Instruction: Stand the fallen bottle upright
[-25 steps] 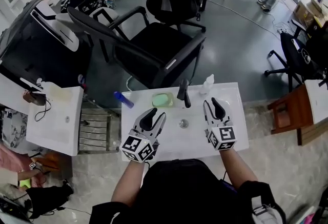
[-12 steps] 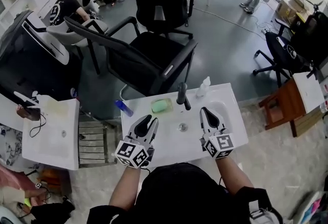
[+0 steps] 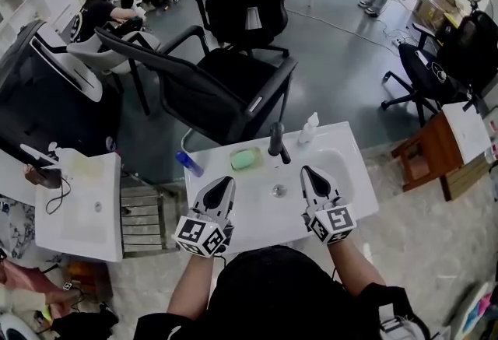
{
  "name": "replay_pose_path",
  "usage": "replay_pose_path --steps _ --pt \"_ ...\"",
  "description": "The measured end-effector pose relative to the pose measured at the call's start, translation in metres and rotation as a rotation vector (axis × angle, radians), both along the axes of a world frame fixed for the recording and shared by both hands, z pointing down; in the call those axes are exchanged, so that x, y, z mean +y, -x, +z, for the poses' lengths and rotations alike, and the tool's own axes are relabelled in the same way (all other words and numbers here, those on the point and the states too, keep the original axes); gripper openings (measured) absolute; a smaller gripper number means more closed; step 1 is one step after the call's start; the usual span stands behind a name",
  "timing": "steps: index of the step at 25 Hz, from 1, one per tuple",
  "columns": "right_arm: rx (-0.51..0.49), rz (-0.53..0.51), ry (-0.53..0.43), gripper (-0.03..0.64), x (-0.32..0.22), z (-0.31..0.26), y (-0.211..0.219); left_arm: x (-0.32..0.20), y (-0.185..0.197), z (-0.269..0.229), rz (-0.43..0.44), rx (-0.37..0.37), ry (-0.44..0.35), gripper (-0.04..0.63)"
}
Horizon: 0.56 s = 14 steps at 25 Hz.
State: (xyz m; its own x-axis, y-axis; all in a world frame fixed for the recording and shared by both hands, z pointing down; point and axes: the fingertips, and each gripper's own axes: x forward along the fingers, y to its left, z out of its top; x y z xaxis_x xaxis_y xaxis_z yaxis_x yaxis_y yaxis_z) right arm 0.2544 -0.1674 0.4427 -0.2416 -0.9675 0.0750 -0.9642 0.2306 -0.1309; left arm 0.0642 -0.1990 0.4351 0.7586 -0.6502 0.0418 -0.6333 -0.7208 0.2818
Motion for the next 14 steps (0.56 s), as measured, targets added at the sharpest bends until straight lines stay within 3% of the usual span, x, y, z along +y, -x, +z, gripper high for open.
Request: replay_pose_path --steps 14 --pt "-0.013 0.013 0.014 0.029 -0.002 0.006 -0.019 -0.001 -0.003 0.004 -0.009 -0.018 -0.001 0.025"
